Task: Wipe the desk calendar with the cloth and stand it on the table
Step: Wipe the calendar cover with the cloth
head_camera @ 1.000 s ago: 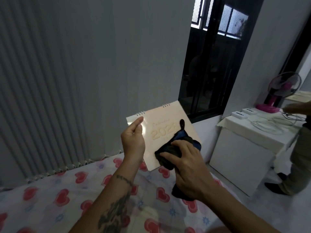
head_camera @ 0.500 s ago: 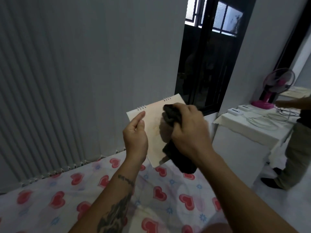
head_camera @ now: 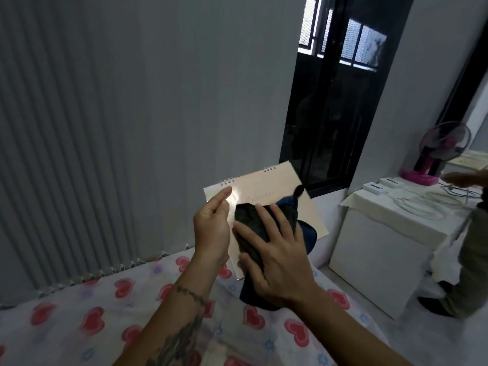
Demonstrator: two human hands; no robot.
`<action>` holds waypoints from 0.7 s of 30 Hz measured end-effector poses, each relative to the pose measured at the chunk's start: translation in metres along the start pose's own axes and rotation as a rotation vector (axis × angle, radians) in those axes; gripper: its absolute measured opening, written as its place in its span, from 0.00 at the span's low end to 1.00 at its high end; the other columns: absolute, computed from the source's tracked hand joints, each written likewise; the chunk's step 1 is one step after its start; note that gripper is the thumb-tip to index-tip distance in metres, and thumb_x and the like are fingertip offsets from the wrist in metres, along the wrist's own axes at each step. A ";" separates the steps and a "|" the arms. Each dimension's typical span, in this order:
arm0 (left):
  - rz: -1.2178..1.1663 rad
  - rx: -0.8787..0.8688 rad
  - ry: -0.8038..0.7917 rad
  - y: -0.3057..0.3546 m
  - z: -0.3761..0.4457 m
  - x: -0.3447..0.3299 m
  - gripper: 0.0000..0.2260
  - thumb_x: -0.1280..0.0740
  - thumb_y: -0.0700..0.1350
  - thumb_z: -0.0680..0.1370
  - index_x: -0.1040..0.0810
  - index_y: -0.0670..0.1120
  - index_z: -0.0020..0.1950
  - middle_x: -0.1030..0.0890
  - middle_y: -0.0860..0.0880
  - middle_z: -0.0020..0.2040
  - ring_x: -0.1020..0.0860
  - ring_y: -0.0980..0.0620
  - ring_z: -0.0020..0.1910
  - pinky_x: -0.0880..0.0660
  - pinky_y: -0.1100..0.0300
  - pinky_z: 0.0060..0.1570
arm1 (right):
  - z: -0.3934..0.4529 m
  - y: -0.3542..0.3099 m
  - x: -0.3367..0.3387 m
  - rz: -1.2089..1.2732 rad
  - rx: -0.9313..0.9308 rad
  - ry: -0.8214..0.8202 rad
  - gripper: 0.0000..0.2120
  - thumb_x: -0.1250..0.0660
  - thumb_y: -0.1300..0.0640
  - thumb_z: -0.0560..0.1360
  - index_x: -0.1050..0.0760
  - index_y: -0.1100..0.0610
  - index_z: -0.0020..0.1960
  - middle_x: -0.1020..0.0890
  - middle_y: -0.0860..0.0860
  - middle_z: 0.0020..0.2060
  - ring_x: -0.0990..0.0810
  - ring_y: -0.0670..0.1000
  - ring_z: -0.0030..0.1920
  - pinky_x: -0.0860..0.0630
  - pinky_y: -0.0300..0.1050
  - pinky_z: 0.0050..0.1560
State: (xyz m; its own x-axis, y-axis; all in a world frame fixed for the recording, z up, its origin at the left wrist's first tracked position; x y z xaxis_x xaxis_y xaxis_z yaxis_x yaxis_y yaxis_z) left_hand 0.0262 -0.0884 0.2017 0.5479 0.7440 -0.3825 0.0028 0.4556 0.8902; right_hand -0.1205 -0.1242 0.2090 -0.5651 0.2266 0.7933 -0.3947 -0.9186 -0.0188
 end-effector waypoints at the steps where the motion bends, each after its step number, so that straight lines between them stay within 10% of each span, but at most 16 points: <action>1: -0.022 0.009 0.009 0.000 0.001 0.000 0.16 0.39 0.39 0.82 0.16 0.58 0.49 0.17 0.56 0.59 0.21 0.57 0.60 0.26 0.54 0.65 | 0.004 0.002 0.002 -0.018 -0.005 0.011 0.25 0.49 0.38 0.78 0.37 0.41 0.74 0.39 0.53 0.77 0.46 0.58 0.77 0.40 0.63 0.68; 11: -0.040 0.026 0.137 -0.003 0.000 0.016 0.19 0.38 0.41 0.82 0.15 0.64 0.45 0.17 0.55 0.60 0.20 0.52 0.59 0.23 0.51 0.61 | -0.003 0.035 0.014 0.075 -0.220 0.067 0.25 0.45 0.44 0.77 0.33 0.47 0.73 0.33 0.52 0.73 0.38 0.57 0.72 0.37 0.59 0.65; 16: 0.085 -0.016 -0.019 -0.010 -0.011 -0.002 0.15 0.40 0.40 0.83 0.17 0.55 0.59 0.19 0.61 0.60 0.23 0.67 0.58 0.27 0.64 0.63 | 0.009 0.003 0.006 0.066 0.064 -0.058 0.24 0.45 0.47 0.77 0.31 0.49 0.71 0.30 0.52 0.71 0.35 0.56 0.70 0.33 0.55 0.64; 21: 0.137 -0.085 0.045 -0.004 -0.010 0.012 0.13 0.39 0.41 0.83 0.18 0.54 0.61 0.22 0.67 0.56 0.23 0.64 0.60 0.26 0.67 0.60 | 0.034 0.054 0.012 0.172 -0.156 -0.054 0.21 0.42 0.51 0.79 0.32 0.49 0.72 0.32 0.50 0.72 0.36 0.53 0.69 0.36 0.51 0.69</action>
State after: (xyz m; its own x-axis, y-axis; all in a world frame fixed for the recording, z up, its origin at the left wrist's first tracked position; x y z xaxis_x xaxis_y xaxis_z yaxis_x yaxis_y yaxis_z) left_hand 0.0240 -0.0763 0.1910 0.5001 0.8224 -0.2713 -0.1409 0.3864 0.9115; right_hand -0.1239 -0.1822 0.2381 -0.5957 0.0491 0.8017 -0.4055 -0.8800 -0.2474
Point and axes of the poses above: each hand's wrist, its own z-axis towards the middle knuckle, its own x-axis out of the back of the hand, y = z × x, the point moved 8 cm from there along z, towards the middle knuckle
